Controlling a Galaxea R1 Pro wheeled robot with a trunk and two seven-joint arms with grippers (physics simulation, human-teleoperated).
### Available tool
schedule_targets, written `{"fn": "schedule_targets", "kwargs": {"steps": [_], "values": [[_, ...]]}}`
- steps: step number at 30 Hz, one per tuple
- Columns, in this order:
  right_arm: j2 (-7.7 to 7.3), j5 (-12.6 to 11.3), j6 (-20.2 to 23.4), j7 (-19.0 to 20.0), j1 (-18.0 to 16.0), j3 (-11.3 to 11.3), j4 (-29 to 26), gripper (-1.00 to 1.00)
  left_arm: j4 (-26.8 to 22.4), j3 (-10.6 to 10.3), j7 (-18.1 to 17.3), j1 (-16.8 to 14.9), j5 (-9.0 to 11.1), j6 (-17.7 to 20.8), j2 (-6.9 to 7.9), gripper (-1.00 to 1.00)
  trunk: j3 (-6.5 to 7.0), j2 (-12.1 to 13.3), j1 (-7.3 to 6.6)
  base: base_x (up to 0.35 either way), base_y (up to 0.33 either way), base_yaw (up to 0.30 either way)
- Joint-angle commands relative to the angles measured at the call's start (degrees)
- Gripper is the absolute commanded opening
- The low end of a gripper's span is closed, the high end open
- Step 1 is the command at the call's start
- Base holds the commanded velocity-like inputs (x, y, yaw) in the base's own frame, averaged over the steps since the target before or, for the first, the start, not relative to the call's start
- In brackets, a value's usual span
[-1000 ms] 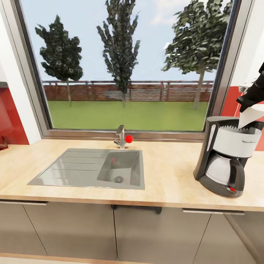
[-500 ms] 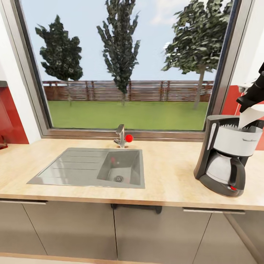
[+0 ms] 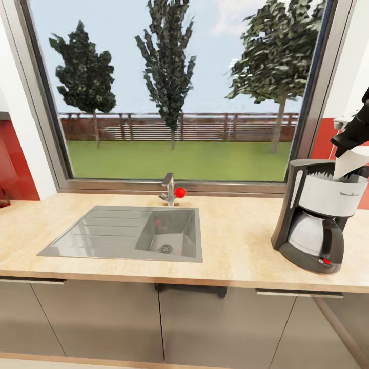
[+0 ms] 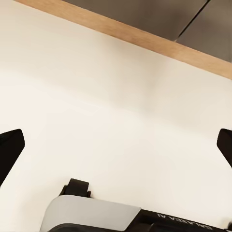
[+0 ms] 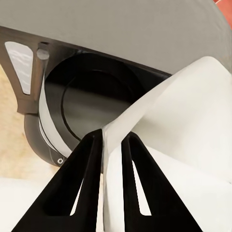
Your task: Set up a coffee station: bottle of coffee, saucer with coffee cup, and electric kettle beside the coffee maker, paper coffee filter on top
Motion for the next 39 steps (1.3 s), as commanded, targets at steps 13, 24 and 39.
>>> {"fn": "schedule_targets", "kwargs": {"steps": [13, 24, 39], "values": [[-0.02, 0.59, 0.64, 0.49, -0.01, -0.10, -0.12, -1.00, -0.07, 0.08, 0.00, 0.01, 0.45, -0.06, -0.04, 1.00, -0.06, -0.03, 0.00, 0.000, 0.000, 0.000], [-0.02, 0.55, 0.64, 0.49, -0.01, -0.10, -0.11, -1.00, -0.07, 0.08, 0.01, 0.01, 0.45, -0.08, -0.04, 1.00, -0.06, -0.03, 0.00, 0.000, 0.000, 0.000], [-0.02, 0.51, 0.56, 0.49, -0.01, -0.10, -0.03, -1.00, -0.07, 0.08, -0.02, 0.01, 0.45, -0.08, -0.04, 1.00, -0.06, -0.03, 0.00, 0.000, 0.000, 0.000]]}}
